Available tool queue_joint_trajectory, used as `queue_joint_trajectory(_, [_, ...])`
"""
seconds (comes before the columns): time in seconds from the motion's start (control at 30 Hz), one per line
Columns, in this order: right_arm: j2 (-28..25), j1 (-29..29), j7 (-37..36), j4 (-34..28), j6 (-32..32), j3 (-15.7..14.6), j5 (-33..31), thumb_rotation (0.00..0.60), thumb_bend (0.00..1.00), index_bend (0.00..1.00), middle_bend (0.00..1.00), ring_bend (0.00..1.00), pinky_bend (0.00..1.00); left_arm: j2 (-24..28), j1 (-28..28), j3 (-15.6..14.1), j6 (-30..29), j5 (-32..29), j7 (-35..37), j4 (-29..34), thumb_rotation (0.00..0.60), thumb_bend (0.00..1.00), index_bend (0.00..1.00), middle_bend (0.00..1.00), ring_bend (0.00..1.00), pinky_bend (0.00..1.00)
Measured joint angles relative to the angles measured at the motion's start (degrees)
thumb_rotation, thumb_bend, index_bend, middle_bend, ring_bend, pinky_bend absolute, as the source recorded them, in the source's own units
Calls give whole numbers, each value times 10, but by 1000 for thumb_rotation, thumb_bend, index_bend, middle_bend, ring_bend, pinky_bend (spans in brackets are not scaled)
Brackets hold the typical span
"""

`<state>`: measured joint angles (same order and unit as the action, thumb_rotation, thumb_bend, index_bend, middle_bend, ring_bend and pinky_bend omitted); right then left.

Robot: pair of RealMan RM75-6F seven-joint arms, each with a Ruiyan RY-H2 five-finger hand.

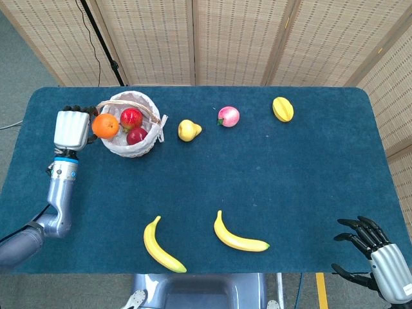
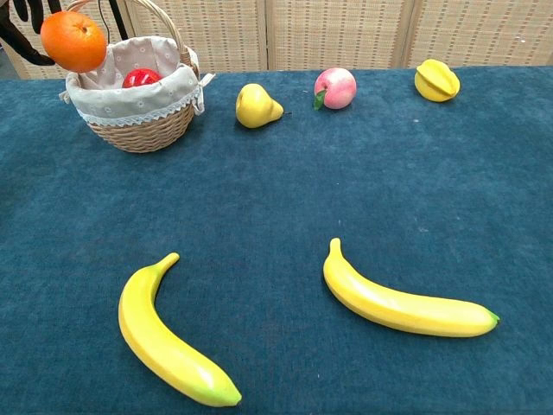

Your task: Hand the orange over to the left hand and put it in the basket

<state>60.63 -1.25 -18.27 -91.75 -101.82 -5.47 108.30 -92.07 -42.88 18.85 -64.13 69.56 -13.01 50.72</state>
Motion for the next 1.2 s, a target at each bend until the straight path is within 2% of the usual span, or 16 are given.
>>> queue_joint_trajectory(0.03, [-1, 0, -1, 0, 0, 0, 0, 600, 0, 393, 243, 234, 151, -6, -4, -1, 2, 2, 5, -9, 600, 153, 553, 450, 347, 447])
queue_joint_trajectory(0.1, [-1, 0, -3, 0, -3, -1, 2, 600, 0, 394, 244, 234, 151, -14, -10, -6, 11, 5, 13, -23, 600, 114, 342, 265, 205, 344])
queue_joint_trajectory(0.17, [-2, -1, -4, 0, -5, -2, 5, 600, 0, 395, 245, 234, 151, -11, -12, -10, 26, 7, 20, -19, 600, 73, 194, 127, 93, 252])
queue_joint_trajectory(0.2, [-2, -1, -4, 0, -6, -2, 5, 600, 0, 395, 246, 234, 151, -8, -13, -11, 31, 7, 22, -14, 600, 52, 137, 70, 51, 223])
queue_joint_trajectory(0.27, [-2, -1, -4, -1, -6, -2, 6, 600, 0, 396, 246, 234, 151, 1, -13, -14, 41, 6, 26, 3, 600, 32, 86, 26, 24, 204])
queue_joint_trajectory(0.5, [-2, 0, -6, 0, -4, -2, 3, 600, 0, 396, 246, 235, 151, 56, -1, -22, 56, -2, 18, 98, 600, 12, 40, 0, 0, 111])
queue_joint_trajectory(0.73, [-1, 2, -12, 1, 1, -1, -2, 600, 0, 396, 246, 235, 151, 116, 26, -27, 47, -20, -6, 208, 600, 13, 46, 0, 0, 111])
queue_joint_trajectory(1.0, [6, 13, -13, 2, 27, 9, -28, 600, 0, 376, 239, 235, 151, 198, 92, -50, -18, -21, -27, 368, 600, 13, 12, 0, 0, 111])
queue_joint_trajectory(1.2, [20, 24, 26, -2, 51, 23, -45, 600, 0, 353, 211, 213, 150, 258, 169, -89, -104, 23, -16, 468, 600, 13, 0, 0, 0, 111])
